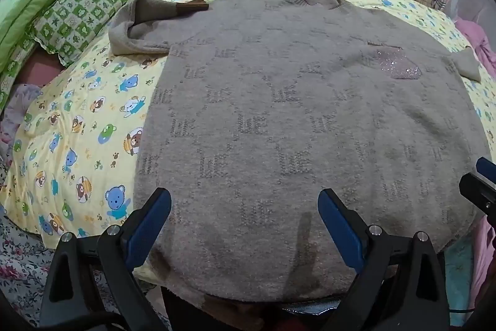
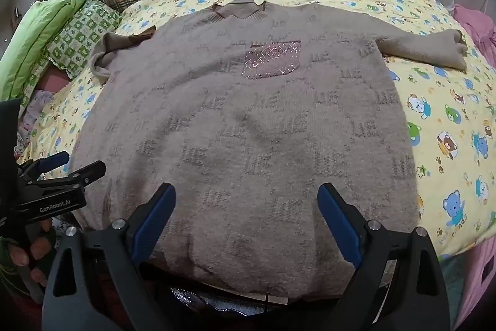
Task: Fold small clothes
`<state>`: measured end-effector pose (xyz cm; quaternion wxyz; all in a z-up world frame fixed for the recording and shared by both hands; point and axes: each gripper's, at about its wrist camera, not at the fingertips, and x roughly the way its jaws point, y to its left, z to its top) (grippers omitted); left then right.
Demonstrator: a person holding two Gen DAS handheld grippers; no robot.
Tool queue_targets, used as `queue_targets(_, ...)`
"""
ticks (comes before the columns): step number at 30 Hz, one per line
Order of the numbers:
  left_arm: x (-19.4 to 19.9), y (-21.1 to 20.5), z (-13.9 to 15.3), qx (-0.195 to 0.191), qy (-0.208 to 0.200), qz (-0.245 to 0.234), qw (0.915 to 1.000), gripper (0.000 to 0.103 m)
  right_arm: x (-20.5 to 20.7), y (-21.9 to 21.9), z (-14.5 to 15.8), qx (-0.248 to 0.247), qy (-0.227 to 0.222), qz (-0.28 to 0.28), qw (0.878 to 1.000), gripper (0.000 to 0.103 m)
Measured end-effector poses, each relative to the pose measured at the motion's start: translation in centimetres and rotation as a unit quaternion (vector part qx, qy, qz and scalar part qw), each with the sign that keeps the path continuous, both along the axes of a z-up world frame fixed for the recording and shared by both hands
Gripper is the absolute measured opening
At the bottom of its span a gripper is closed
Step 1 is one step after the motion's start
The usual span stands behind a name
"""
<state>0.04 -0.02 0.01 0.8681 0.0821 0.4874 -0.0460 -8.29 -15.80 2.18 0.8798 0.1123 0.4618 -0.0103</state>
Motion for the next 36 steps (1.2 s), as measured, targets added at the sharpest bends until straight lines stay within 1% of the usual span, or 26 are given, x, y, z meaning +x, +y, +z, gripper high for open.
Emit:
queue_targets(10, 0.2, -0.9, -0.1, -0.002, -0.002, 0.002, 1.0, 0.096, -0.2, 0.4, 0.3, 0.003, 0.005, -0.003, 1.0, 0.093)
queue_targets(11, -0.1, -0.3, -0.1, -0.004, -0.003, -0.002, 1.0, 0.096, 0.0, -0.1, -0.3, -0.002, -0.002, 0.003, 1.0, 0.093)
queue_targets(12, -0.1, -0.4, -0.1, -0.008, -0.003, -0.005, 1.0, 0.096, 0.0, 0.0, -0.2, -0.002, -0.003, 0.003, 1.0, 0.093)
queue_targets(15, -0.7, -0.3, 0.6, -0.036, -0.004, -0.017, 0.9992, 0.096, -0.1, 0.5, -0.1, 0.006, -0.008, 0.006, 1.0, 0.093)
queue_targets(18, -1.0, -0.6, 1.0, -0.044, -0.012, -0.025, 0.9987, 0.096, -0.1, 0.3, 0.0, 0.012, -0.007, 0.005, 1.0, 0.093)
queue_targets(19, -0.8, -0.6, 0.9, -0.034, -0.011, -0.028, 0.999, 0.096, -0.1, 0.4, 0.0, 0.011, -0.008, 0.007, 1.0, 0.093)
queue_targets(20, -0.8, -0.7, 1.0, -0.04, -0.012, -0.032, 0.9986, 0.096, -0.1, 0.6, 0.0, 0.012, -0.01, 0.007, 1.0, 0.093)
queue_targets(21, -1.0, -0.6, 1.2, -0.058, -0.012, -0.034, 0.9977, 0.096, 0.0, 0.6, 0.0, 0.013, -0.013, 0.009, 1.0, 0.093)
queue_targets(22, -1.0, -0.7, 1.2, -0.069, -0.01, -0.035, 0.9969, 0.096, 0.0, 0.9, 0.4, 0.026, -0.026, 0.009, 0.999, 0.093)
queue_targets(24, -1.0, -0.9, 1.0, -0.071, -0.003, -0.038, 0.9967, 0.096, 0.0, 1.0, 0.4, 0.024, -0.03, 0.01, 0.999, 0.093)
queue_targets(25, -1.0, -1.0, 0.9, -0.07, -0.005, -0.039, 0.9968, 0.096, 0.0, 1.0, 0.3, 0.017, -0.022, 0.01, 1.0, 0.093)
queue_targets(28, -1.1, -1.2, 0.8, -0.075, -0.006, -0.043, 0.9962, 0.096, 0.2, 1.0, 0.0, 0.016, -0.013, 0.012, 1.0, 0.093)
queue_targets(29, -1.2, -1.3, 0.8, -0.077, -0.005, -0.043, 0.9961, 0.096, 0.2, 1.1, -0.2, 0.006, -0.005, 0.012, 1.0, 0.093)
queue_targets(31, -1.3, -1.2, 0.8, -0.081, -0.005, -0.043, 0.9958, 0.096, 0.2, 1.2, -0.3, 0.005, -0.004, 0.014, 1.0, 0.093)
queue_targets(36, -1.1, -1.1, 0.7, -0.073, 0.0, -0.042, 0.9964, 0.096, 0.1, 1.0, -0.2, 0.011, 0.0, 0.011, 1.0, 0.093)
